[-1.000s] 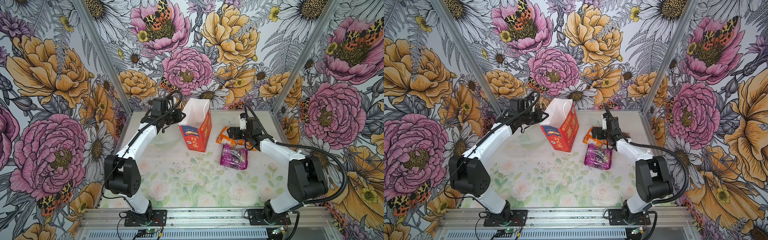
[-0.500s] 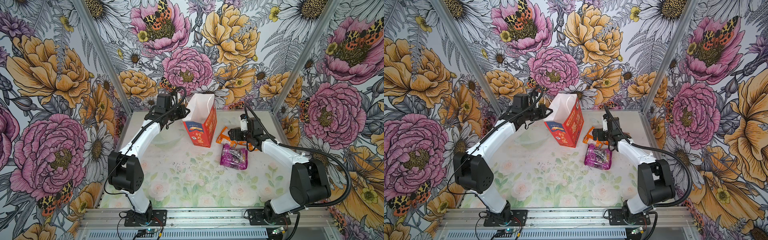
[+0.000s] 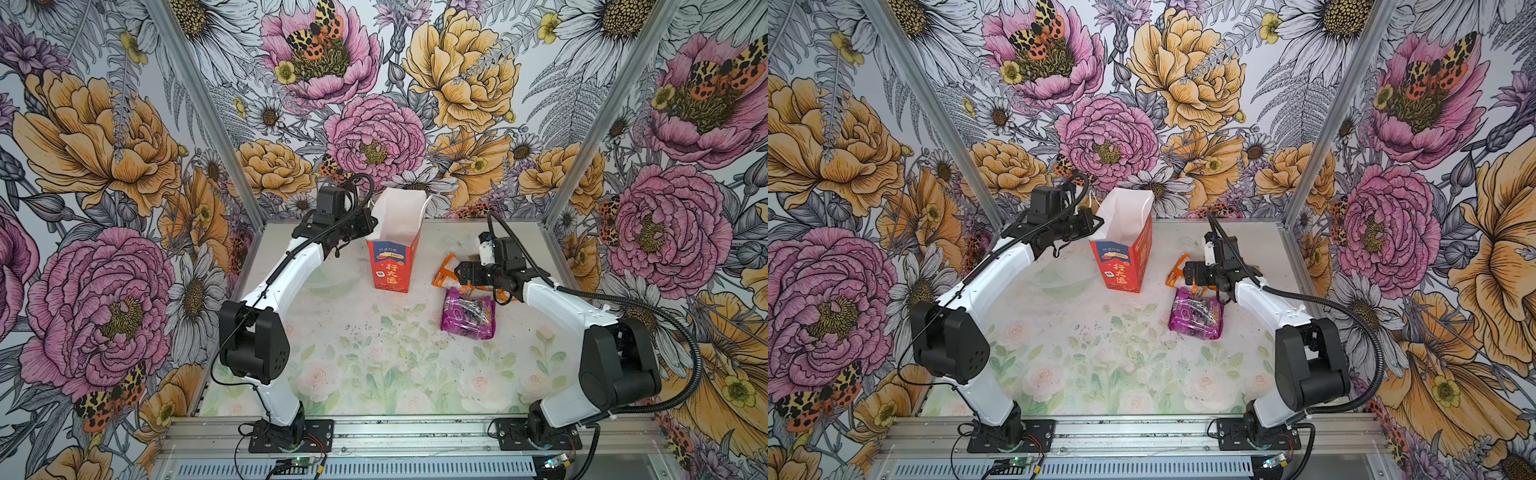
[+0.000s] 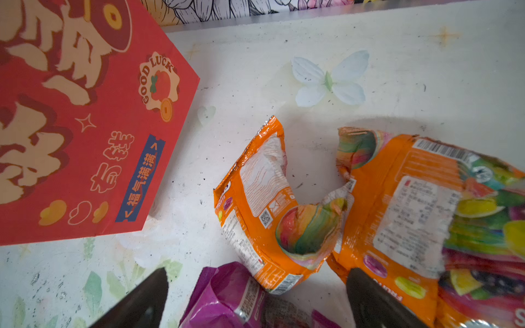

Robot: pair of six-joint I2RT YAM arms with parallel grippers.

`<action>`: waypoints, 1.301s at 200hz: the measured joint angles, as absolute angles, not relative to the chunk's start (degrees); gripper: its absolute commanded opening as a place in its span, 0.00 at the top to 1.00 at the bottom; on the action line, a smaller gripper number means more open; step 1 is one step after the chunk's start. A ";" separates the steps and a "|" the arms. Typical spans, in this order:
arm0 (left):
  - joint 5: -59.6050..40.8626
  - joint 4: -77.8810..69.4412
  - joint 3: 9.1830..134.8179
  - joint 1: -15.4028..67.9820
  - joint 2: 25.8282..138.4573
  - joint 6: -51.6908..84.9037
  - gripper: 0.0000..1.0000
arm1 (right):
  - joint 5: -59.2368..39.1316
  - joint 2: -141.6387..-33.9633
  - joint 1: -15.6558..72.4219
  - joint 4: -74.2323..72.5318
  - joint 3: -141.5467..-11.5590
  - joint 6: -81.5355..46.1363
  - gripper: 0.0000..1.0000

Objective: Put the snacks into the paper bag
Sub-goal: 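Lower the right gripper onto the purple snack bag beside the orange bags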

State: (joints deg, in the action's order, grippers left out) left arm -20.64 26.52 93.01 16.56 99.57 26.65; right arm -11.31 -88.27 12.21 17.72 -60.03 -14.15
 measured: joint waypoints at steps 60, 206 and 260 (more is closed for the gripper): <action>-17.98 28.49 93.08 16.75 99.57 26.44 1.00 | -12.80 -90.48 12.19 19.81 -61.17 -16.08 0.00; -17.08 28.53 92.95 17.15 99.57 27.20 1.00 | -14.70 -93.45 12.60 42.30 -69.17 0.21 0.01; -16.78 28.49 92.95 19.07 99.57 28.69 1.00 | -15.49 -89.62 13.17 44.14 -67.20 12.91 0.04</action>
